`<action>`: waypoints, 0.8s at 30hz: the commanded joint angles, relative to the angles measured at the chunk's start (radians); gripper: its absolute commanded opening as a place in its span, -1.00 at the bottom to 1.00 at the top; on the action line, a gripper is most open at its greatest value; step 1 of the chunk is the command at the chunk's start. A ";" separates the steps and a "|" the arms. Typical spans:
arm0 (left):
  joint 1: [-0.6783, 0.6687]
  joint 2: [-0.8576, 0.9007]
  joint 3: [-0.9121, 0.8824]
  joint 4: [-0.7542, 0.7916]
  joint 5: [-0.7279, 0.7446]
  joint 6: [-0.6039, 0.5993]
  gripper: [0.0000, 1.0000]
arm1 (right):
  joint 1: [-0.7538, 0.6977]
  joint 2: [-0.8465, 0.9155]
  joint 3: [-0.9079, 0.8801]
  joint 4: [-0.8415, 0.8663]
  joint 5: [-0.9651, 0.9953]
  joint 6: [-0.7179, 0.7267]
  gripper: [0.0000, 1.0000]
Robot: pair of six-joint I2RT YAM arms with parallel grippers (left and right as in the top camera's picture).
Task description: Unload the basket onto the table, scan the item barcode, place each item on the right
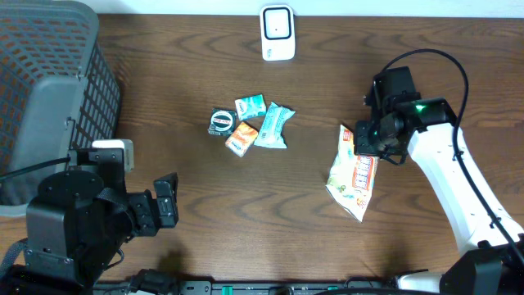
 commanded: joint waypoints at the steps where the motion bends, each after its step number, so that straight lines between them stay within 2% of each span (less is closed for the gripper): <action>1: 0.003 0.002 0.009 -0.001 -0.002 -0.013 0.96 | -0.018 0.002 -0.041 0.021 0.090 0.047 -0.97; 7: 0.003 0.002 0.009 -0.001 -0.002 -0.013 0.96 | -0.013 0.002 -0.183 0.165 0.088 0.089 -0.97; 10: 0.003 0.002 0.009 -0.001 -0.002 -0.013 0.96 | -0.013 0.002 -0.284 0.295 0.073 0.113 -0.74; 13: 0.003 0.002 0.009 -0.001 -0.002 -0.013 0.95 | -0.013 0.009 -0.349 0.411 0.020 0.108 -0.72; 19: 0.003 0.002 0.009 -0.001 -0.002 -0.013 0.96 | -0.013 0.116 -0.357 0.542 -0.147 0.075 -0.71; 24: 0.003 0.002 0.009 -0.001 -0.002 -0.013 0.95 | -0.012 0.230 -0.265 0.533 -0.245 0.050 -0.74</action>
